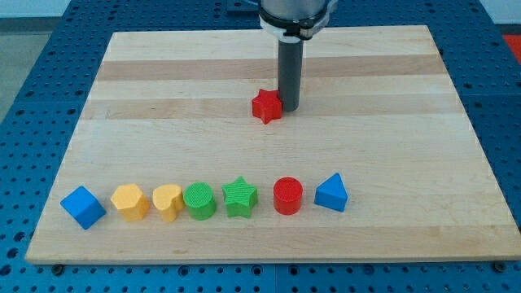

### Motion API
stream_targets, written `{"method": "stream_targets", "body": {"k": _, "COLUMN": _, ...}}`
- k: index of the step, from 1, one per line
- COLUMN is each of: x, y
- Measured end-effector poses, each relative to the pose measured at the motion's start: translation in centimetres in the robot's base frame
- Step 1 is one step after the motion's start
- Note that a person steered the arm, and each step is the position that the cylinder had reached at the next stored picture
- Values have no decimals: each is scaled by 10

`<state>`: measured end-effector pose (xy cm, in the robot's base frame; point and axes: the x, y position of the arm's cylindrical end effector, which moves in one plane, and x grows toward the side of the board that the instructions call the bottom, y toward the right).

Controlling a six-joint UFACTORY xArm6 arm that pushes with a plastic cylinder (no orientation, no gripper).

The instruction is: Separate the hexagon from the horizontal line of blocks

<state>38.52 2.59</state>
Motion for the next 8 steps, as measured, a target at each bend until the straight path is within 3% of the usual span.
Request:
{"method": "stream_targets", "body": {"k": 1, "x": 0, "y": 0}}
{"method": "stream_targets", "body": {"k": 3, "x": 61, "y": -1}}
{"method": "stream_targets", "body": {"k": 5, "x": 85, "y": 5}}
{"method": "stream_targets", "body": {"k": 7, "x": 103, "y": 99}}
{"method": "stream_targets", "body": {"k": 8, "x": 150, "y": 112}}
